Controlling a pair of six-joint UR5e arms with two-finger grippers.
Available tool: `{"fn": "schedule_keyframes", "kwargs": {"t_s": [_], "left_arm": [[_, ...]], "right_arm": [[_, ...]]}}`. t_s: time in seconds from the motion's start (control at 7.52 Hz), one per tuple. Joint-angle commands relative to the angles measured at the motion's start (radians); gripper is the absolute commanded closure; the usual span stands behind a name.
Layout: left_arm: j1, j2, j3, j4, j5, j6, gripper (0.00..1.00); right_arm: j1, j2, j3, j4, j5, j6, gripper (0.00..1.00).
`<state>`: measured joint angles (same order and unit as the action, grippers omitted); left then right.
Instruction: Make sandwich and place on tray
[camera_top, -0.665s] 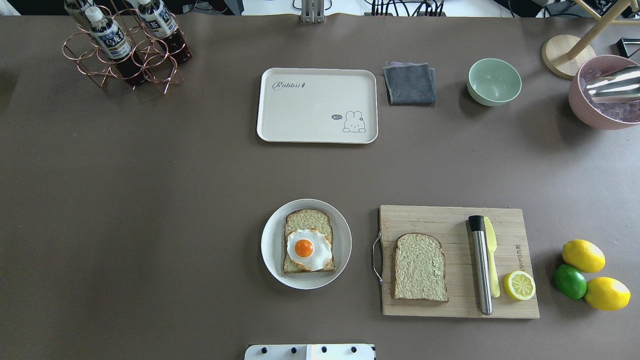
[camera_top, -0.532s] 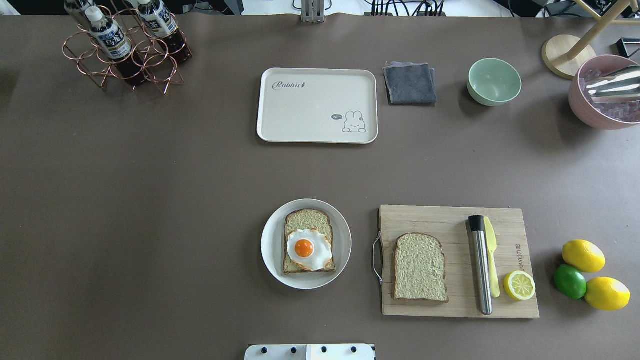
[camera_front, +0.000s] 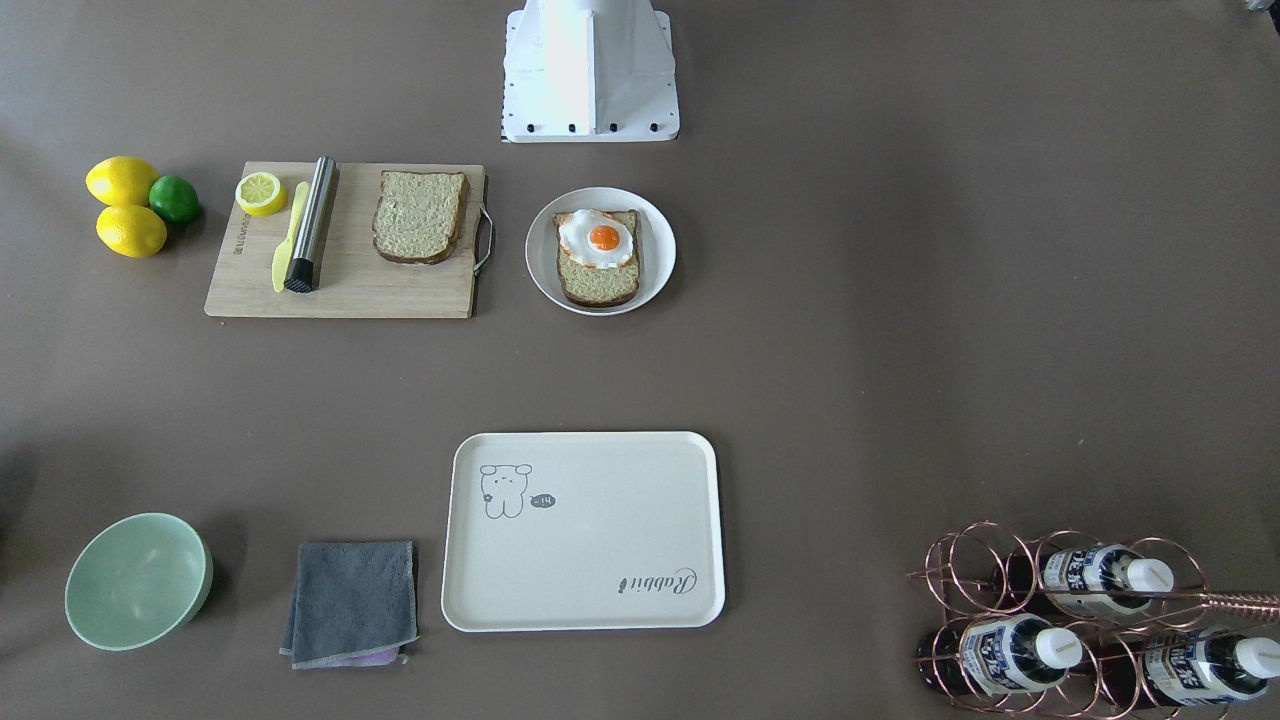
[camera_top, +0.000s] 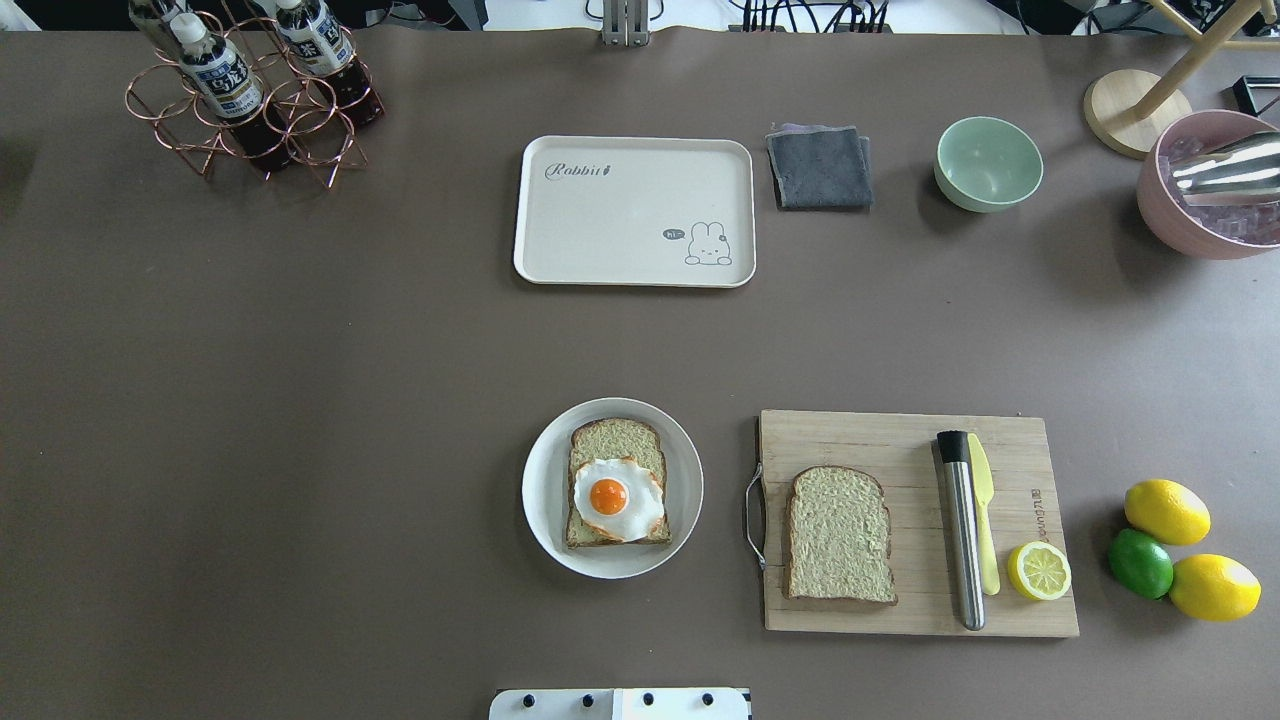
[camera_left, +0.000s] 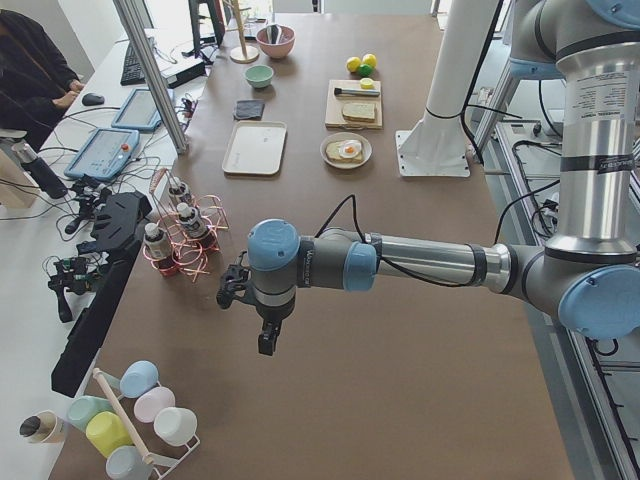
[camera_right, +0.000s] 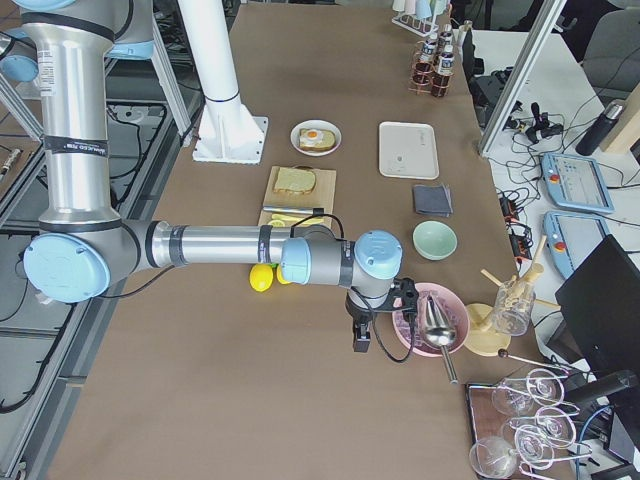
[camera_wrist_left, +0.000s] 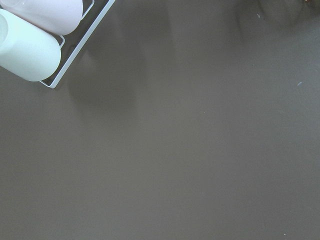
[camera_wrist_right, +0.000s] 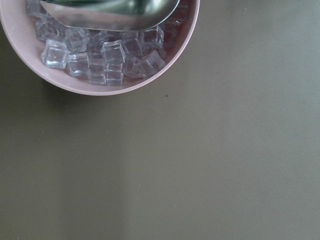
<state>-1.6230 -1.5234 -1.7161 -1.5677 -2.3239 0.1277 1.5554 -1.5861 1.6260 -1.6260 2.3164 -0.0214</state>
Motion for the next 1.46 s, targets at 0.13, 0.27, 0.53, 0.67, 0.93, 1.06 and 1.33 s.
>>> {"fn": "schedule_keyframes", "kwargs": {"t_s": [0.13, 0.27, 0.53, 0.67, 0.93, 1.06, 1.33], "left_arm": [[0.000, -0.001, 0.000, 0.001, 0.001, 0.000, 0.02], [0.000, -0.001, -0.002, 0.001, 0.001, 0.000, 0.02], [0.000, -0.001, 0.000, 0.003, 0.001, 0.000, 0.02], [0.000, -0.001, -0.002, 0.003, 0.001, 0.000, 0.02], [0.000, 0.000, 0.000, 0.003, 0.000, 0.000, 0.02], [0.000, 0.000, 0.001, 0.003, 0.000, 0.000, 0.02], [0.000, 0.002, -0.005, 0.003, 0.000, 0.000, 0.02]], "right_arm": [[0.000, -0.005, 0.000, 0.000, 0.015, 0.000, 0.00], [0.000, -0.006, 0.000, 0.000, 0.015, 0.000, 0.00], [0.000, -0.006, 0.000, 0.000, 0.017, -0.003, 0.00], [0.000, -0.009, 0.003, 0.000, 0.023, -0.006, 0.00], [0.000, -0.012, 0.005, 0.002, 0.023, -0.006, 0.00], [0.000, -0.014, 0.008, 0.000, 0.023, -0.006, 0.00], [0.000, -0.012, 0.009, 0.002, 0.027, -0.008, 0.00]]}}
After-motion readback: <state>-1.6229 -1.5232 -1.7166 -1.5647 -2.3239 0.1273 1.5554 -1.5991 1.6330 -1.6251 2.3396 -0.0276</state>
